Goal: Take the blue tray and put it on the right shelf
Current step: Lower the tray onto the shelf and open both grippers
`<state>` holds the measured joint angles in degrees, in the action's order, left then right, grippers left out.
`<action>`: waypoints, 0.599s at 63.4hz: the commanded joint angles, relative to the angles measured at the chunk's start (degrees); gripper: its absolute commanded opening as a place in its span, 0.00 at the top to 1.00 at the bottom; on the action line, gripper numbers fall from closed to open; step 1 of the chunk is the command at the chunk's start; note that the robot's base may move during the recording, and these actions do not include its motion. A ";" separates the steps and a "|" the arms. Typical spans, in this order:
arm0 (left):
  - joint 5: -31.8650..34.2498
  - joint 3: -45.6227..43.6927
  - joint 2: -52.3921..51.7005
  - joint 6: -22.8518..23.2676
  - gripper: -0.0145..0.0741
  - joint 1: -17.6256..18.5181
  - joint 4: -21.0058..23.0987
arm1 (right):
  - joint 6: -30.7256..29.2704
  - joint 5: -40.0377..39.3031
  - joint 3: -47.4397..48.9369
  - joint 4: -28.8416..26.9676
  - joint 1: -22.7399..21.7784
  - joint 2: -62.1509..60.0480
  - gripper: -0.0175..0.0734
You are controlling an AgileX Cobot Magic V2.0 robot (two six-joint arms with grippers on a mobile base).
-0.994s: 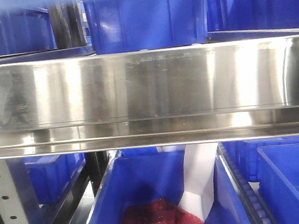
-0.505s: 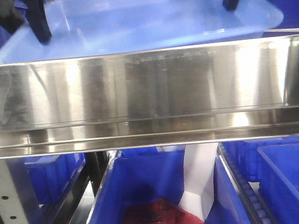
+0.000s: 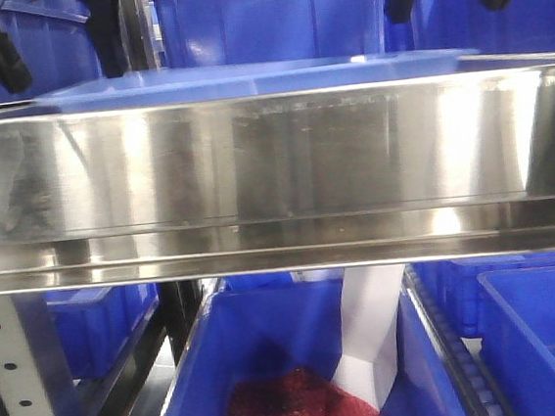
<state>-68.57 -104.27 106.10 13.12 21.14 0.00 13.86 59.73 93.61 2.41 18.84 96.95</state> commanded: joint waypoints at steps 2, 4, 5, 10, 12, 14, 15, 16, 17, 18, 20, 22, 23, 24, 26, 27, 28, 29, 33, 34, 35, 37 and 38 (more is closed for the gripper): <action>1.98 -2.27 -4.85 -0.28 0.27 0.25 0.34 | -0.45 -2.74 2.03 0.96 -0.42 -5.47 0.16; 2.30 -2.27 -5.93 -0.28 0.27 0.51 0.34 | -0.45 -2.79 2.03 0.96 -0.42 -6.25 0.19; 2.50 -2.27 -6.43 -0.28 0.28 0.69 0.34 | -0.45 -2.79 2.03 0.96 -0.42 -6.65 0.21; 3.65 -2.27 -9.32 -0.38 0.34 1.68 0.00 | -0.45 -2.79 1.72 0.96 -0.42 -9.29 0.34; 4.49 -2.07 -10.86 -1.12 0.38 2.41 0.00 | -0.45 -2.79 1.43 0.96 -0.42 -10.61 0.42; 5.21 -1.59 -12.46 -1.84 0.43 3.10 0.00 | -0.51 -2.73 1.01 0.96 -0.42 -11.71 0.49; 5.79 -1.35 -13.14 -2.10 0.46 3.34 0.00 | -0.51 -2.73 0.77 0.96 -0.42 -12.29 0.52; 6.15 -1.07 -13.84 -2.21 0.48 3.61 0.00 | -0.58 -2.79 0.52 0.96 -0.42 -12.91 0.57; 6.48 -0.74 -14.52 -2.34 0.50 3.90 0.00 | -0.58 -2.88 0.25 0.96 -0.42 -13.50 0.60; 6.83 -0.38 -15.19 -2.35 0.53 4.21 0.00 | -0.63 -2.91 -0.03 0.96 -0.42 -14.38 0.63; 7.60 0.71 -16.94 -2.76 0.59 4.93 0.00 | -0.63 -3.09 -0.89 0.96 -0.42 -15.90 0.70; 8.15 1.96 -18.70 -3.14 0.65 5.47 0.00 | -0.80 -3.28 -1.71 0.96 -0.42 -17.20 0.75; 8.40 2.52 -19.43 -3.26 0.68 5.97 0.00 | -0.86 -3.42 -2.41 0.96 -0.42 -17.87 0.76; 8.80 3.46 -20.51 -3.38 0.71 6.32 0.00 | -0.91 -3.70 -2.96 0.96 -0.42 -18.91 0.75; 9.65 5.25 -22.00 -3.38 0.77 7.11 -0.35 | -1.15 -4.36 -4.46 0.96 -0.42 -20.68 0.75; 10.08 6.04 -23.19 -3.38 0.81 7.53 -0.36 | -1.30 -4.66 -5.44 0.96 -0.42 -21.41 0.75; 10.77 6.87 -23.99 -3.38 0.83 7.82 -0.44 | -1.57 -4.97 -6.14 0.96 -0.42 -22.17 0.75; 11.27 7.73 -24.79 -3.40 0.85 8.12 -0.79 | -1.94 -5.52 -7.26 0.96 -0.42 -23.33 0.75; 14.55 12.58 -28.94 -3.51 0.89 9.48 -1.05 | -3.40 -7.46 -11.04 0.96 -0.42 -26.96 0.75; 15.28 13.62 -29.79 -3.51 0.88 9.69 -1.18 | -3.75 -7.92 -11.95 0.96 -0.42 -27.82 0.75; 16.46 15.24 -31.05 -3.51 0.88 9.99 -1.18 | -4.21 -8.60 -13.37 0.96 -0.42 -29.12 0.75; 18.02 17.42 -32.83 -3.60 0.89 10.41 -1.18 | -4.86 -9.85 -15.34 0.96 -0.42 -31.28 0.75; 19.30 19.11 -34.18 -3.60 0.89 10.61 -1.18 | -5.38 -10.36 -16.85 0.96 -0.42 -32.18 0.75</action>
<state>-56.93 -88.59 78.40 9.93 30.56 -0.76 10.94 55.44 80.26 2.51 18.84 70.68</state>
